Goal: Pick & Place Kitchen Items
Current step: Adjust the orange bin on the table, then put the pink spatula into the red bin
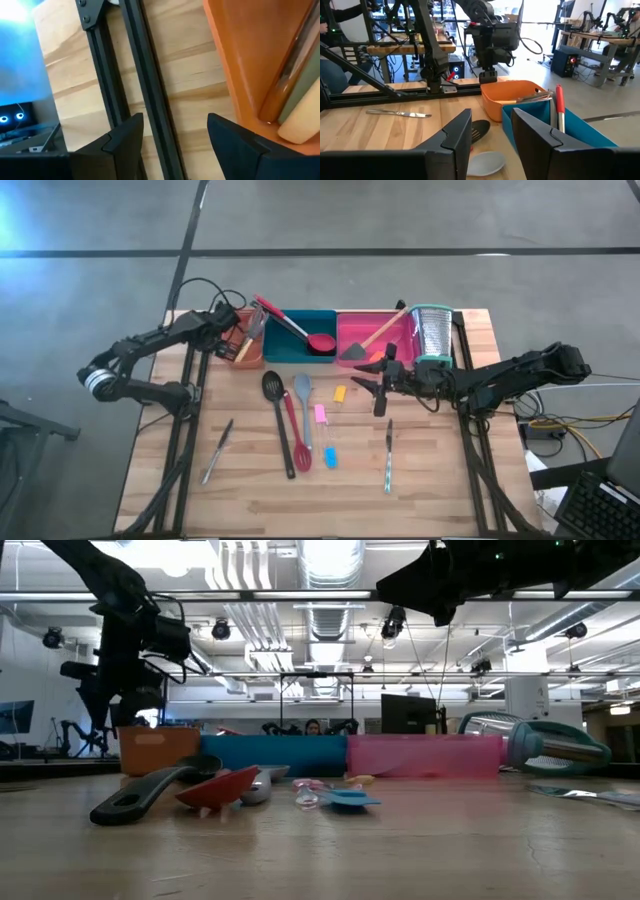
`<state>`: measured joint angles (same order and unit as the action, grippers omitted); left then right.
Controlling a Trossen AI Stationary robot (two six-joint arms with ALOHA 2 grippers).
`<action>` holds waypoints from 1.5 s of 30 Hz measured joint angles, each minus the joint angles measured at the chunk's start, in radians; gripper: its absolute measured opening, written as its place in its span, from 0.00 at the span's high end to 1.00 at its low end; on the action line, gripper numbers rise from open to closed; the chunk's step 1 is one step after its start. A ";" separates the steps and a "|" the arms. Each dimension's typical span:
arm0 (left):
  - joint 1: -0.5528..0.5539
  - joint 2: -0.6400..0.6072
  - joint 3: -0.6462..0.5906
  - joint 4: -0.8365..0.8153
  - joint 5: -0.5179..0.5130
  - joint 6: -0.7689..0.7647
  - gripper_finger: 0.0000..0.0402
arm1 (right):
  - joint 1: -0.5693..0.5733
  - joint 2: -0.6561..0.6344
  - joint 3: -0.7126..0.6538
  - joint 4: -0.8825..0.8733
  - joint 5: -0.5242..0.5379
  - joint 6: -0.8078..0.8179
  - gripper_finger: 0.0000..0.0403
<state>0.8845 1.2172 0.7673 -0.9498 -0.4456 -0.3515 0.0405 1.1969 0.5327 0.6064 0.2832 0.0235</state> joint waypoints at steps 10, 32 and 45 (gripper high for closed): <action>-0.002 -0.036 0.059 -0.240 -0.143 -0.028 0.43 | 0.000 0.000 0.000 -0.001 0.000 0.001 0.69; -0.525 -0.417 0.091 -0.032 0.516 -0.107 0.43 | 0.000 0.000 0.000 -0.001 0.005 0.003 0.69; -1.095 -0.409 0.042 0.283 0.247 -0.097 0.43 | 0.000 0.000 0.000 -0.004 0.005 0.025 0.69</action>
<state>-0.2109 0.8081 0.8091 -0.6667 -0.1987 -0.4487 0.0408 1.1965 0.5327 0.6020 0.2882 0.0488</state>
